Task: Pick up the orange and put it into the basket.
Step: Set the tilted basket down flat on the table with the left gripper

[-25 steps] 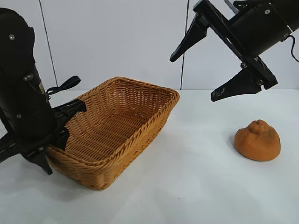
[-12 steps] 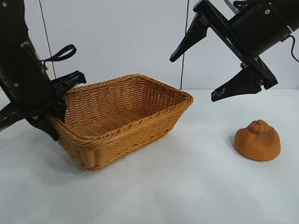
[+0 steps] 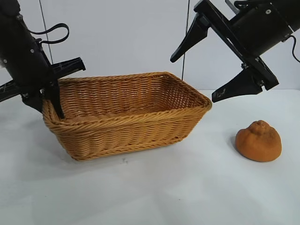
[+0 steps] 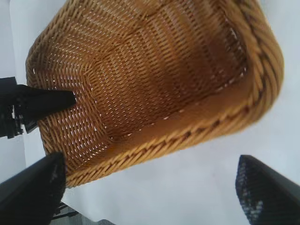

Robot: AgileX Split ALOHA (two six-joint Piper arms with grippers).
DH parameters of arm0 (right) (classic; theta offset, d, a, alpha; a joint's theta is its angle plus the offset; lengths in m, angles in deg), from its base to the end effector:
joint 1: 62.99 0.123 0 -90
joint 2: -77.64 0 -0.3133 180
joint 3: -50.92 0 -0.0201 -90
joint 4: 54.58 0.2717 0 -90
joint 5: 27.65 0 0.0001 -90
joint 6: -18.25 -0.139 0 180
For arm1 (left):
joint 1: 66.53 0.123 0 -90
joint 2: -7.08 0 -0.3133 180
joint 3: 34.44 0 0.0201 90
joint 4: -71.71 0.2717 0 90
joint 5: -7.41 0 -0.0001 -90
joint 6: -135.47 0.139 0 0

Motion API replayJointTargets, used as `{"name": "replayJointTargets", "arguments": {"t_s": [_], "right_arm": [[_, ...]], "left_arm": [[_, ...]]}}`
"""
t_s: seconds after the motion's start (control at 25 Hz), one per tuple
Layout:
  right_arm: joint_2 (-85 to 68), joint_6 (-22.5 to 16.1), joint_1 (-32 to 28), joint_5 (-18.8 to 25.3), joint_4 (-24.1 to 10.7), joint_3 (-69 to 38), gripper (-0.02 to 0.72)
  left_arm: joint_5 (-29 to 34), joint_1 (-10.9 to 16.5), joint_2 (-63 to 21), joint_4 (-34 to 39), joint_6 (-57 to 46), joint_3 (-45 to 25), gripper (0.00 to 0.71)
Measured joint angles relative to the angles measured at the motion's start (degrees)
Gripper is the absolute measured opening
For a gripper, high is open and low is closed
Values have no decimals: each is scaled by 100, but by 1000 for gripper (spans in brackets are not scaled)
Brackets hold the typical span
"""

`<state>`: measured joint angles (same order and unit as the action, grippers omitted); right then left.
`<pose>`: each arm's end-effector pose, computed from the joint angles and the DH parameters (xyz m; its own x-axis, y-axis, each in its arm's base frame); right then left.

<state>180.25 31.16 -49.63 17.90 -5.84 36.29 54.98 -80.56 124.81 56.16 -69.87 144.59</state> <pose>0.3483 0.1594 0.2195 -0.9617 0.1476 -0.2311 -0.0333 0.7737 0.6327 0.4090 -0.1306 0.1557 -0.9275 -0.3617 -0.0943 -0.3190 0.8974 -0.3048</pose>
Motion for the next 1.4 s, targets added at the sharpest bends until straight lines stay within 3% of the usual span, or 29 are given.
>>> {"name": "replayJointTargets", "arguments": {"t_s": [0.4,1.4], "right_arm": [[0,0,0,39,0,0,675],[0,-42,0,57,0,0,675]], "left_arm": [[237,0,0,-247,1316,44,84],[-195,-46,684,-554,1893,56,91]]}}
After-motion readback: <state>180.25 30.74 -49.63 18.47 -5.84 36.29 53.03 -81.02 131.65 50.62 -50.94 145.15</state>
